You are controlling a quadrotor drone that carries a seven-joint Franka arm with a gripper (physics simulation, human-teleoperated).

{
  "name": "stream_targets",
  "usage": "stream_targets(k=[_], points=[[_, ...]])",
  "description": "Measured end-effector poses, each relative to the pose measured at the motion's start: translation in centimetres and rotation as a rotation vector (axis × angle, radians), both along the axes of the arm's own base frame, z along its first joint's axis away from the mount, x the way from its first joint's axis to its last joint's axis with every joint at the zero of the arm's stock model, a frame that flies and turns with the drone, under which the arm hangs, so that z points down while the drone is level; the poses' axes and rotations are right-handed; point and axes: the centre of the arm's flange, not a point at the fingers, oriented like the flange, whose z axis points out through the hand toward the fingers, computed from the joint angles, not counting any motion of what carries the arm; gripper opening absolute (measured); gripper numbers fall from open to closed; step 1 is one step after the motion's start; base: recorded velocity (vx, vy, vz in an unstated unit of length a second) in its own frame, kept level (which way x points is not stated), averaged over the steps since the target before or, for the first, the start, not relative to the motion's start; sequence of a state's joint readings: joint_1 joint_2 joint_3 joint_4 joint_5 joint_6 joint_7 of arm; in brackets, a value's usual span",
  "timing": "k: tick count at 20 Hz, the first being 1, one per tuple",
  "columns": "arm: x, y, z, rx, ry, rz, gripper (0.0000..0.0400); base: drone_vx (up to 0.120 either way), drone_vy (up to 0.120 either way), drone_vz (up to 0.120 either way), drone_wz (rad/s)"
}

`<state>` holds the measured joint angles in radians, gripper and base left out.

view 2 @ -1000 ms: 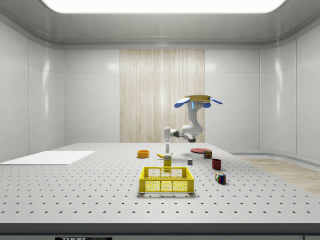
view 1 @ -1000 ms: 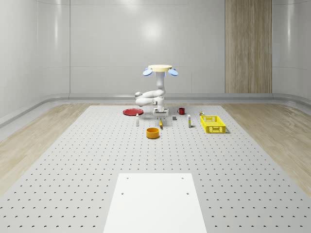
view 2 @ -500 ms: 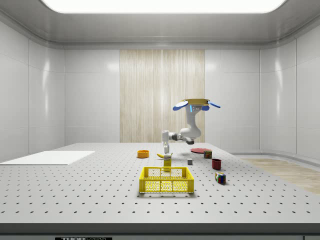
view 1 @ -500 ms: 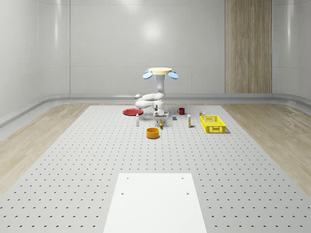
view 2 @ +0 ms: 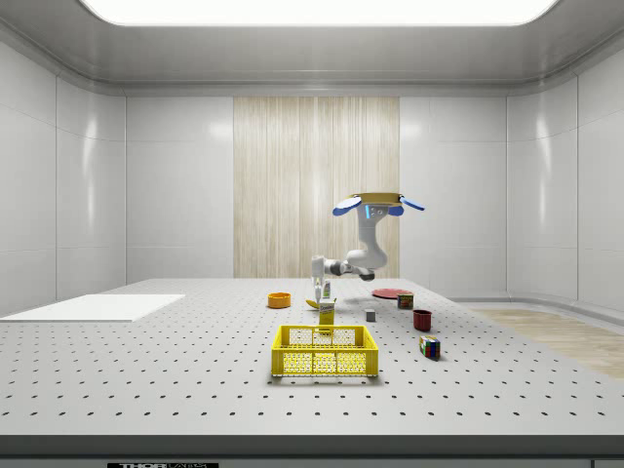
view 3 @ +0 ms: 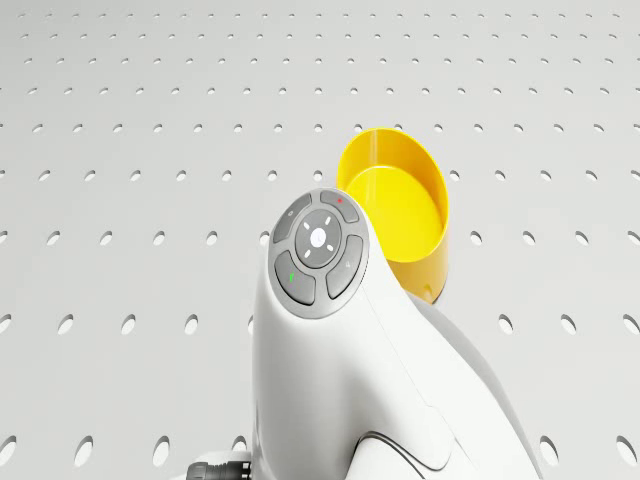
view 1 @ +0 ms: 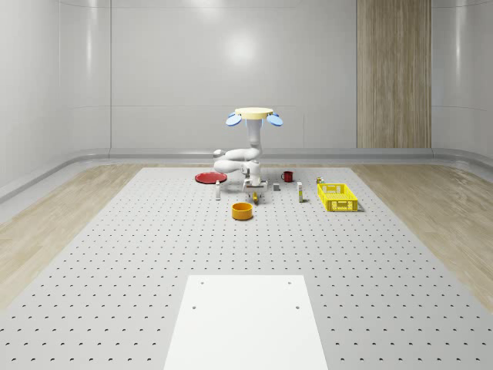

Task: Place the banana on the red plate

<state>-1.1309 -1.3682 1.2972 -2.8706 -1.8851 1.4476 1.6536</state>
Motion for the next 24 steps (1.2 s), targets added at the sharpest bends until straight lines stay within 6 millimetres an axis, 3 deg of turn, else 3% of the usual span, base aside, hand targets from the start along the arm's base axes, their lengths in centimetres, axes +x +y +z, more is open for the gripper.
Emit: stream_targets(k=[17, 20, 22, 24], points=[[-1.9, 0.0, 2.7, 0.000, 0.000, 0.000, 0.0400, 0.000, 0.000, 0.000, 0.000], [-2.1, 0.0, 3.1, 0.000, 0.000, 0.000, 0.0268, 0.000, 0.000, 0.000, 0.000], [-2.1, 0.0, 3.3, 0.000, 0.000, 0.001, 0.0222, 0.000, 0.000, 0.000, 0.000], [-2.2, -0.2, 3.1, 0.011, -0.006, 0.027, 0.0203, 0.000, 0.000, 0.000, 0.000]])
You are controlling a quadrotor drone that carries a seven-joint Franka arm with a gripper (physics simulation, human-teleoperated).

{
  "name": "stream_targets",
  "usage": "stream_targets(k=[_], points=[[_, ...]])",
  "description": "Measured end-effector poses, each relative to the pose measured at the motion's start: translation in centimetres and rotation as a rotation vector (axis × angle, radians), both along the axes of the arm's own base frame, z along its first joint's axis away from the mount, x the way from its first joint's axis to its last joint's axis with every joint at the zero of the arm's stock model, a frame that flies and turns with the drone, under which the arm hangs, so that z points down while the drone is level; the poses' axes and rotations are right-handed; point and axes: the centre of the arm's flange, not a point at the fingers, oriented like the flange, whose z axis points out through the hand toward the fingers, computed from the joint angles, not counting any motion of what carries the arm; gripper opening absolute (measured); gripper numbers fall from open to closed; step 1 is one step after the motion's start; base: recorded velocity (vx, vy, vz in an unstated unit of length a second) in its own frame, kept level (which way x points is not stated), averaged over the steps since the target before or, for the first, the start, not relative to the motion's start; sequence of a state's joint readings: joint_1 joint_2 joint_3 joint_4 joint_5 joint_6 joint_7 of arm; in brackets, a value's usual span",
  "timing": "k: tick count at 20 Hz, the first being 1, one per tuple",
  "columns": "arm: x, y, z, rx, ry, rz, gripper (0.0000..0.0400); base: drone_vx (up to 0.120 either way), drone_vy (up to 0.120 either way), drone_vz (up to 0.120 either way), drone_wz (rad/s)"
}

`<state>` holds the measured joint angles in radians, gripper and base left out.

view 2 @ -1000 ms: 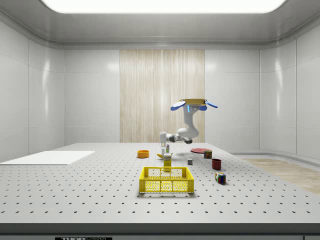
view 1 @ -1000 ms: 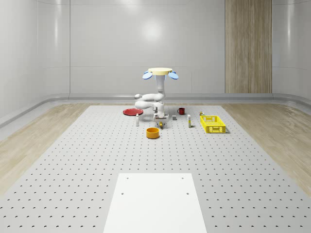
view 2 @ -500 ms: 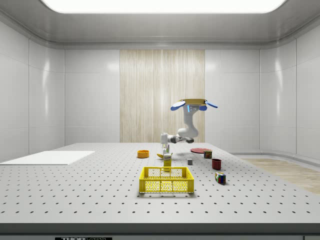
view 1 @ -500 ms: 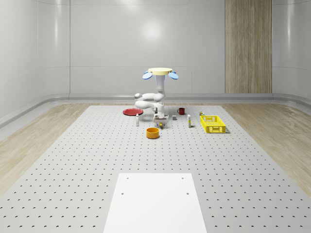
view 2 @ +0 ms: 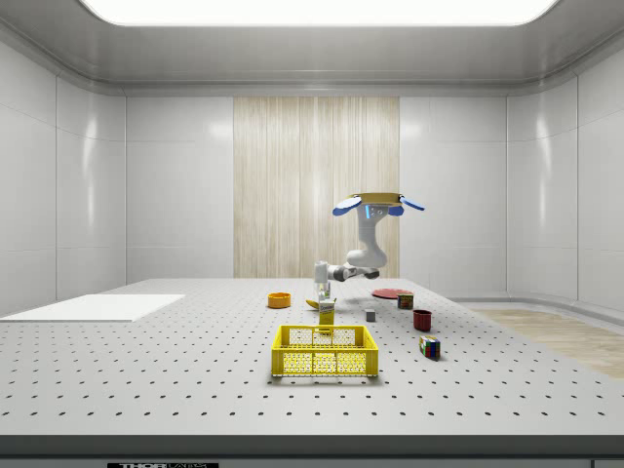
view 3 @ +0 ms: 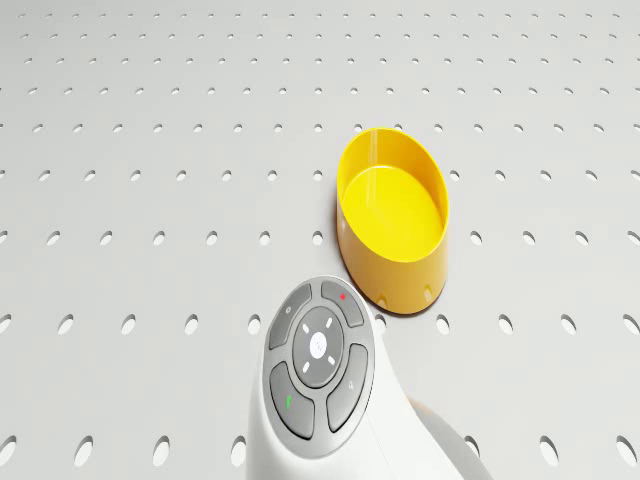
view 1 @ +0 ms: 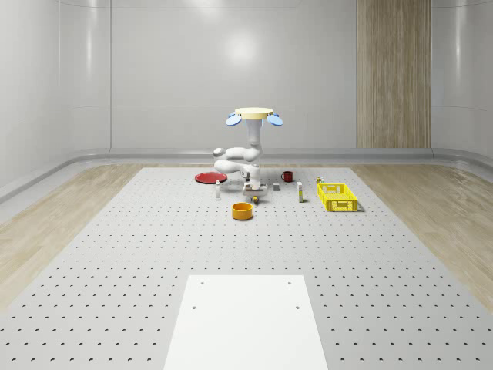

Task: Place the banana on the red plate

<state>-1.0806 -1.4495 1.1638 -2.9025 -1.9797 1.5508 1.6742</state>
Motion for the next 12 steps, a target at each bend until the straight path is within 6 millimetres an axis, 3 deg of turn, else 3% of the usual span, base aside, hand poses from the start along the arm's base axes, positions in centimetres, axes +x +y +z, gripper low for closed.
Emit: stream_targets(k=[4, 9, 12], points=[[0.0, 0.1, 0.1, -0.008, 0.003, -0.014, 0.0190, 0.000, 0.000, 0.000, 0.000], [0.0, 0.2, -1.3, -0.014, 0.006, 0.003, 0.0190, 0.000, 0.000, 0.000, 0.000], [0.0, 0.2, -2.4, -0.015, 0.007, 0.004, 0.0190, 0.000, 0.000, 0.107, 0.000]])
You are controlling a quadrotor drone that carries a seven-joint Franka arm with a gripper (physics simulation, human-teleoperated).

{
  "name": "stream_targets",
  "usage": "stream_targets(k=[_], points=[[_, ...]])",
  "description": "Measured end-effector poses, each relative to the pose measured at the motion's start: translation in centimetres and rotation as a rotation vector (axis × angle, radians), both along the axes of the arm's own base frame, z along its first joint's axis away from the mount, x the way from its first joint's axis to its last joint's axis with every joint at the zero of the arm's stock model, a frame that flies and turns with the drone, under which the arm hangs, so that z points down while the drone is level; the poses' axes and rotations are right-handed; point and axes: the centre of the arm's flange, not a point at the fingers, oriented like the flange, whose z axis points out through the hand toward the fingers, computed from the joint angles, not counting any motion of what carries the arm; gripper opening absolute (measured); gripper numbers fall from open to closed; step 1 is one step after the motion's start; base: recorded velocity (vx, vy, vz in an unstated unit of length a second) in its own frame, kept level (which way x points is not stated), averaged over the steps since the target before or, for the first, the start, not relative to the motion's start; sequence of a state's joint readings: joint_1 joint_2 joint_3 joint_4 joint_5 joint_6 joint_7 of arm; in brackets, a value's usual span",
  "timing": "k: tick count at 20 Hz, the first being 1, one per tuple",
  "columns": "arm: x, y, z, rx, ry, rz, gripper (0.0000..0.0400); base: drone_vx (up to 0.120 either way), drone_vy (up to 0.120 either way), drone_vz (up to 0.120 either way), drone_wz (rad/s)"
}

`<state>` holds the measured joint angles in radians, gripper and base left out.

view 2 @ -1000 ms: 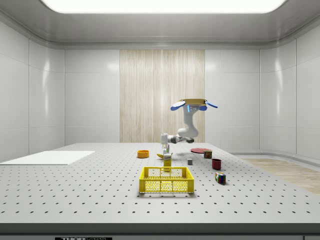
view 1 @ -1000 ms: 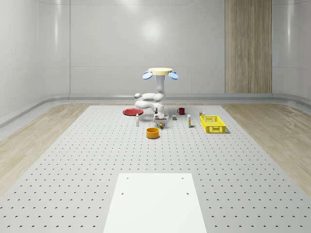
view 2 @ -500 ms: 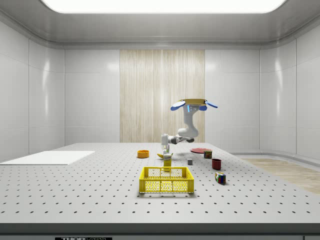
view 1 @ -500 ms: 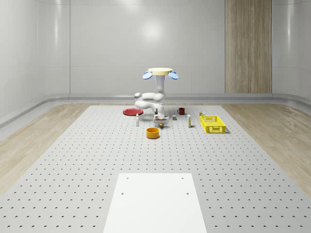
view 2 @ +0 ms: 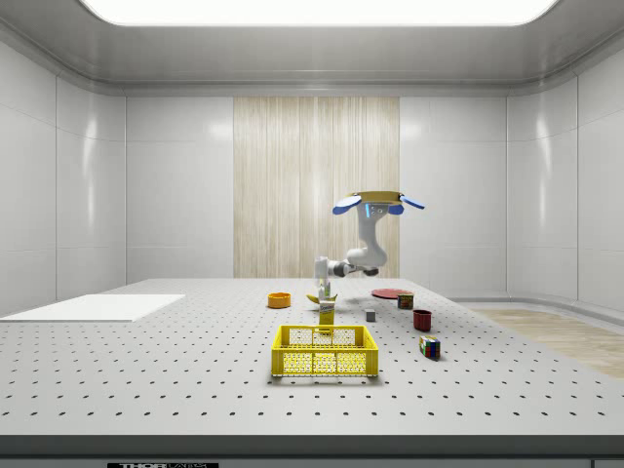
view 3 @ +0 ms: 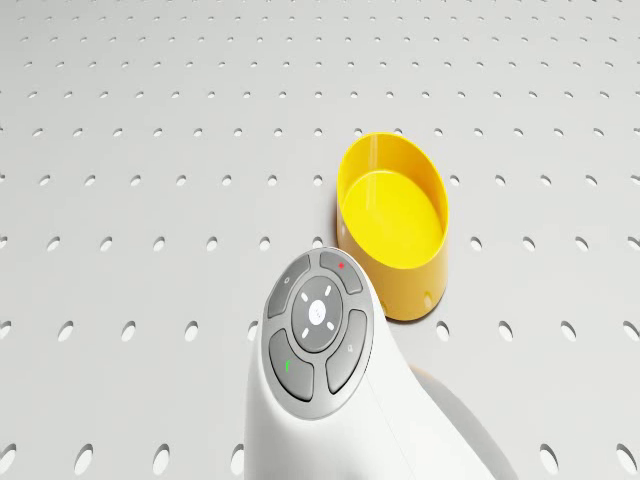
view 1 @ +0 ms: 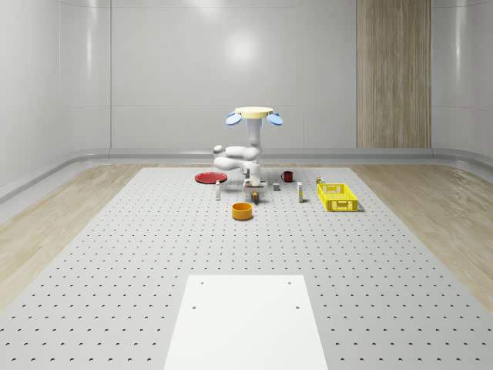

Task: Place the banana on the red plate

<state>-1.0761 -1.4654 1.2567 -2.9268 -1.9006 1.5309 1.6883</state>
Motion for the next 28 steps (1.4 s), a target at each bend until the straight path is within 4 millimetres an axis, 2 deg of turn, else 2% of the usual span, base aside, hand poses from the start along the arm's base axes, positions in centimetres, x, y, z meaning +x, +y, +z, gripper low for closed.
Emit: stream_targets(k=[6, 15, 24, 28], points=[[0.0, 0.0, -1.0, -0.001, 0.001, -0.007, 0.0190, 0.000, 0.000, 0.120, 0.000], [0.0, 0.0, -1.4, -0.002, 0.001, -0.008, 0.0190, 0.000, 0.000, 0.120, 0.000], [0.0, -0.1, -1.4, -0.002, 0.001, -0.144, 0.0190, 0.000, 0.000, 0.004, -0.300], [0.0, -0.6, -1.4, -0.002, 0.002, -0.246, 0.0190, 0.000, 0.000, 0.110, -0.300]])
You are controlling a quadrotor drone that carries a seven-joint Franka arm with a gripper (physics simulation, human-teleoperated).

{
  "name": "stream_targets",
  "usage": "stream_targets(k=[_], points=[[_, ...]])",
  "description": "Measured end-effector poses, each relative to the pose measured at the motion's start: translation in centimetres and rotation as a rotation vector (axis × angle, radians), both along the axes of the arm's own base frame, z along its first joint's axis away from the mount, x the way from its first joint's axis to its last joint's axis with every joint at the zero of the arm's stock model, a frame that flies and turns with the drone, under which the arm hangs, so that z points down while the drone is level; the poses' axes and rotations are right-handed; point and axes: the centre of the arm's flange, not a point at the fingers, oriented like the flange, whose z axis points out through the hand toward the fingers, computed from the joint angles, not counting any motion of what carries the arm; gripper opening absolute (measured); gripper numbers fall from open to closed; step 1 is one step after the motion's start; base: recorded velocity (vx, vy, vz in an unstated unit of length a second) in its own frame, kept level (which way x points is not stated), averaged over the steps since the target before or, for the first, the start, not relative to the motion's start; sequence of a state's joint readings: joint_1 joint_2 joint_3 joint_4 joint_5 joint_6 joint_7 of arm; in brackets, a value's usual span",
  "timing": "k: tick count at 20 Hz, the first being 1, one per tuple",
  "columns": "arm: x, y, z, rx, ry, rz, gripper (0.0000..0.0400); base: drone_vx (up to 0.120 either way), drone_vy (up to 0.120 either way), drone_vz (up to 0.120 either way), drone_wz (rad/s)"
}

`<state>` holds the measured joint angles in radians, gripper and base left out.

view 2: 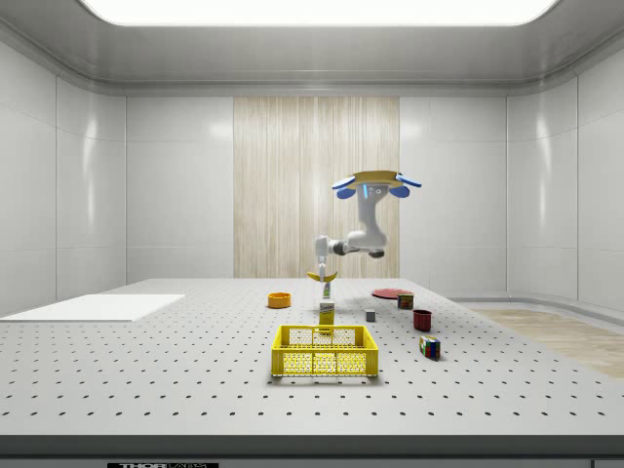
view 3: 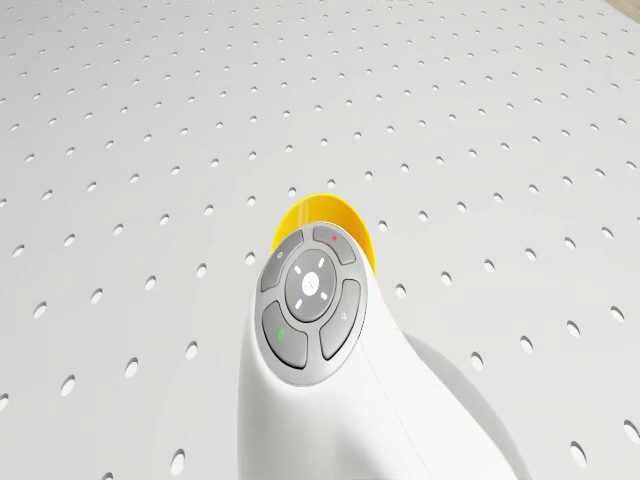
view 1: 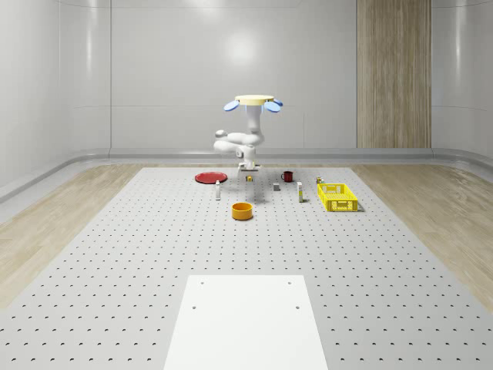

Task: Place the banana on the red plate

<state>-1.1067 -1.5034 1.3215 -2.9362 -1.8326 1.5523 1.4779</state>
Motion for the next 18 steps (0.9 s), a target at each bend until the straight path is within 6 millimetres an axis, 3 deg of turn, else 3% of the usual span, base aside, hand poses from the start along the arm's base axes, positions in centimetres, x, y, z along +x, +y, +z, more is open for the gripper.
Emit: stream_targets(k=[18], points=[[0.0, -1.3, 0.0, -0.002, 0.001, -0.526, 0.0190, 0.000, 0.000, 0.004, -0.300]])
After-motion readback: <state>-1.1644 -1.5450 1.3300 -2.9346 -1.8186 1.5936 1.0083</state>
